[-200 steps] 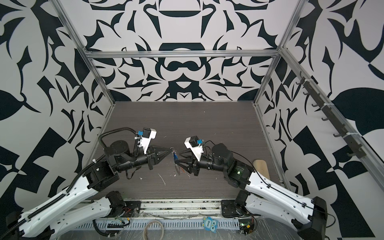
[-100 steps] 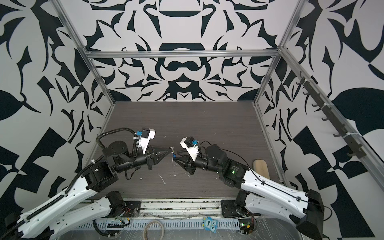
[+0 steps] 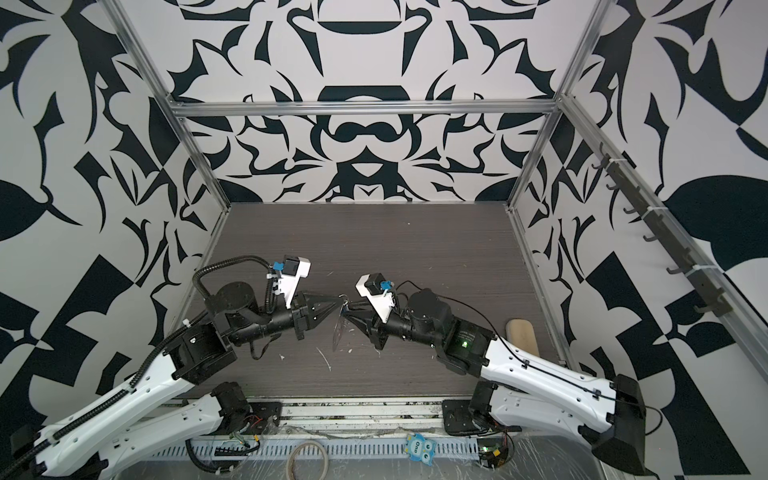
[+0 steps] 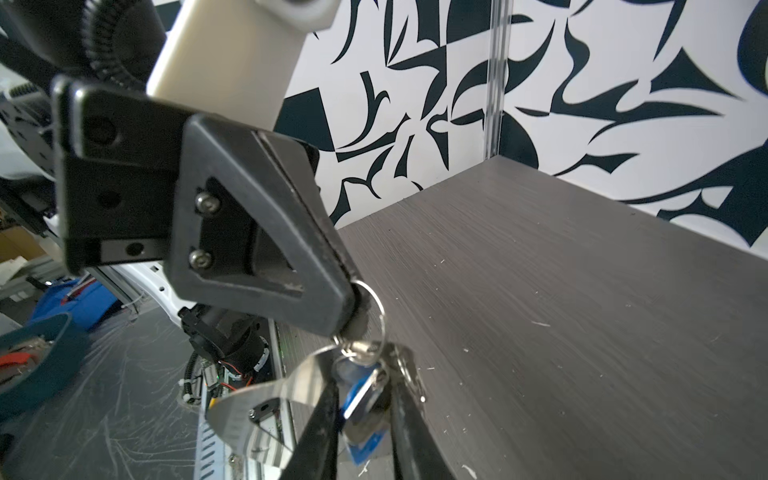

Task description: Remove the keys from the keyring

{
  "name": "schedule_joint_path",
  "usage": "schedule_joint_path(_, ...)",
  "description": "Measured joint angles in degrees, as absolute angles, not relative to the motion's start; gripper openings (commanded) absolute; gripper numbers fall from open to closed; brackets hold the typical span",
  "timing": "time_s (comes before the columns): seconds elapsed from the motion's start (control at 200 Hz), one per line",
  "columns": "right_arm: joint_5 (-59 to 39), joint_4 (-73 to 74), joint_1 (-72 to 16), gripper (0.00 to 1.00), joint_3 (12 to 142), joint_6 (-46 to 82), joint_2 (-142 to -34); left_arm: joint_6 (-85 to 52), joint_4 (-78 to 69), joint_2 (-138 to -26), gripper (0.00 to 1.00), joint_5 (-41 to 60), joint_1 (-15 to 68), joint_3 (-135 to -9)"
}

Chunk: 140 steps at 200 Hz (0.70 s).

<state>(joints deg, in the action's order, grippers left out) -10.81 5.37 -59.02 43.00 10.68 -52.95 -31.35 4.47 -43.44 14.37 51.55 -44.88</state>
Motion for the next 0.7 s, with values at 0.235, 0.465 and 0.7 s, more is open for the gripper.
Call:
schedule_joint_path(0.235,-9.8,3.4,-59.0,0.05,43.4,10.0,-52.7,-31.3,5.3,-43.0,0.0,14.2,51.5,-44.9)
schedule_joint_path(0.465,-9.8,-3.4,-59.1,0.0,46.5,8.1,-52.4,-30.4,7.9,-42.7,0.0,14.5,51.6,-44.9)
schedule_joint_path(0.7,-10.6,-11.7,-59.1,0.0,53.0,5.1,-53.7,-28.5,13.2,-42.9,0.0,16.0,51.6,-47.7)
